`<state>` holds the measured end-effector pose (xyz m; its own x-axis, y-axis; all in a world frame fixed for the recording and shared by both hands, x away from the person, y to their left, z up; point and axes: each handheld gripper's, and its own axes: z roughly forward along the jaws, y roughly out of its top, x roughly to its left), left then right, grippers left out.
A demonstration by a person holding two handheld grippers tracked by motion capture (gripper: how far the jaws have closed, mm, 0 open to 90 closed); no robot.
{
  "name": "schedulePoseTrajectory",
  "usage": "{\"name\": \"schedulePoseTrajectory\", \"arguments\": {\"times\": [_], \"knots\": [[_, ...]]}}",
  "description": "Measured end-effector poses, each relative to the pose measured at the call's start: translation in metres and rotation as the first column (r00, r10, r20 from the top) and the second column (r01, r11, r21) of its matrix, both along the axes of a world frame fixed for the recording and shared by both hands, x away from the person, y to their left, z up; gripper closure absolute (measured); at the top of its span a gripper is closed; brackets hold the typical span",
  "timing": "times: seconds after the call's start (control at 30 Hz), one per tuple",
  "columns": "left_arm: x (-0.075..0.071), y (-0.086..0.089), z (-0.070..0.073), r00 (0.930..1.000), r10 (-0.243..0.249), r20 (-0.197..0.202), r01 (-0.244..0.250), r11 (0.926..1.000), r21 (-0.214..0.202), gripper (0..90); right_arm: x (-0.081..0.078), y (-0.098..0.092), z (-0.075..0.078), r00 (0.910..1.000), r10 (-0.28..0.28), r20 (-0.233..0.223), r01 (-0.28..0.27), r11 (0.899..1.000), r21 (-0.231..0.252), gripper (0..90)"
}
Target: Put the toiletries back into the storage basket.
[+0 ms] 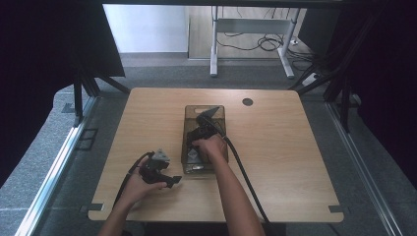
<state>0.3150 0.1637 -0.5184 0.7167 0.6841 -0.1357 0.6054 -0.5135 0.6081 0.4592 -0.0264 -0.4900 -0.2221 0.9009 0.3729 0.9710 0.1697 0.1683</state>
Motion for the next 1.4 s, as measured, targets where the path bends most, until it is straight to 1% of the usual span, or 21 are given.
{"name": "schedulePoseTrajectory", "arguments": {"times": [0.07, 0.17, 0.23, 0.3, 0.4, 0.53, 0.67, 0.7, 0.73, 0.8, 0.87, 0.97, 1.0, 1.03, 1.1, 1.13, 1.17, 1.2, 1.23, 1.27, 1.4], "knots": [[0.001, 0.001, 0.000, 1.0000, -0.008, -0.003, 0.008, 0.9998, 0.016, 23.2, -0.002, -0.002, 0.005, 0.9998, 0.016, 0.015, -0.016, 1.000, 0.000, 36.8], [0.001, 0.001, -0.001, 1.0000, -0.007, 0.002, 0.007, 0.9999, 0.015, 23.2, -0.005, -0.007, 0.013, 0.9982, 0.042, 0.043, -0.043, 0.999, 0.005, 36.8], [0.001, 0.001, -0.001, 1.0000, 0.000, -0.001, 0.000, 0.9999, 0.012, 23.2, -0.008, -0.012, 0.020, 0.9950, 0.063, 0.078, -0.064, 0.998, 0.006, 36.8], [0.002, 0.002, -0.002, 1.0000, -0.005, 0.001, 0.005, 0.9998, 0.018, 23.2, -0.012, -0.017, 0.026, 0.9923, 0.078, 0.096, -0.081, 0.996, 0.022, 36.7], [0.003, 0.002, -0.003, 1.0000, -0.002, -0.001, 0.002, 0.9998, 0.021, 23.2, -0.018, -0.022, 0.035, 0.9857, 0.106, 0.131, -0.111, 0.993, 0.029, 36.7], [0.002, 0.001, -0.004, 1.0000, 0.003, 0.000, -0.003, 0.9998, 0.021, 23.2, -0.027, -0.031, 0.047, 0.9716, 0.155, 0.179, -0.164, 0.986, 0.037, 36.7], [0.000, 0.001, -0.002, 1.0000, 0.005, 0.002, -0.005, 0.9997, 0.022, 23.2, -0.040, -0.044, 0.056, 0.9435, 0.237, 0.231, -0.251, 0.967, 0.032, 37.2], [0.000, 0.001, -0.002, 0.9999, 0.011, 0.003, -0.011, 0.9998, 0.016, 23.3, -0.044, -0.050, 0.058, 0.9312, 0.263, 0.253, -0.278, 0.960, 0.026, 37.2], [-0.001, 0.001, -0.002, 0.9999, 0.011, 0.007, -0.011, 0.9998, 0.014, 23.3, -0.047, -0.054, 0.059, 0.9228, 0.275, 0.270, -0.291, 0.956, 0.020, 37.2], [-0.001, 0.003, -0.001, 1.0000, 0.005, 0.006, -0.005, 0.9997, 0.026, 23.3, -0.055, -0.065, 0.060, 0.9054, 0.290, 0.310, -0.311, 0.950, 0.018, 37.5], [-0.002, 0.003, -0.001, 0.9999, 0.011, 0.008, -0.012, 0.9996, 0.025, 23.3, -0.061, -0.078, 0.060, 0.8898, 0.300, 0.344, -0.330, 0.943, 0.033, 37.9], [-0.003, 0.005, -0.001, 0.9997, 0.024, 0.011, -0.024, 0.9993, 0.029, 23.3, -0.073, -0.097, 0.059, 0.8626, 0.300, 0.407, -0.345, 0.938, 0.040, 38.2], [-0.003, 0.006, -0.001, 0.9996, 0.025, 0.010, -0.026, 0.9992, 0.031, 23.3, -0.078, -0.103, 0.059, 0.8463, 0.308, 0.435, -0.358, 0.933, 0.036, 38.2], [-0.003, 0.006, -0.002, 0.9994, 0.034, 0.011, -0.034, 0.9990, 0.029, 23.3, -0.082, -0.107, 0.059, 0.8368, 0.311, 0.451, -0.361, 0.932, 0.027, 38.2], [-0.004, 0.007, -0.002, 0.9991, 0.042, 0.011, -0.042, 0.9986, 0.033, 23.3, -0.091, -0.118, 0.058, 0.8045, 0.332, 0.492, -0.375, 0.927, -0.013, 38.2], [-0.004, 0.008, -0.002, 0.9991, 0.041, 0.011, -0.042, 0.9984, 0.038, 23.3, -0.096, -0.124, 0.057, 0.7916, 0.337, 0.510, -0.378, 0.925, -0.024, 38.2], [-0.005, 0.009, -0.003, 0.9987, 0.050, 0.012, -0.050, 0.9981, 0.035, 23.3, -0.102, -0.130, 0.055, 0.7868, 0.332, 0.520, -0.376, 0.926, -0.023, 38.4], [-0.005, 0.010, -0.003, 0.9982, 0.059, 0.010, -0.059, 0.9977, 0.033, 23.3, -0.106, -0.137, 0.053, 0.7754, 0.332, 0.537, -0.381, 0.924, -0.022, 38.8], [-0.005, 0.012, -0.003, 0.9983, 0.056, 0.015, -0.057, 0.9977, 0.038, 23.3, -0.111, -0.144, 0.050, 0.7697, 0.326, 0.549, -0.378, 0.926, -0.020, 38.9], [-0.006, 0.012, -0.003, 0.9976, 0.068, 0.010, -0.069, 0.9971, 0.033, 23.3, -0.115, -0.152, 0.047, 0.7654, 0.315, 0.561, -0.373, 0.928, -0.012, 39.0], [-0.006, 0.015, -0.003, 0.9967, 0.081, 0.011, -0.081, 0.9957, 0.045, 23.3, -0.127, -0.184, 0.032, 0.7607, 0.258, 0.596, -0.329, 0.944, 0.012, 39.5]]}}
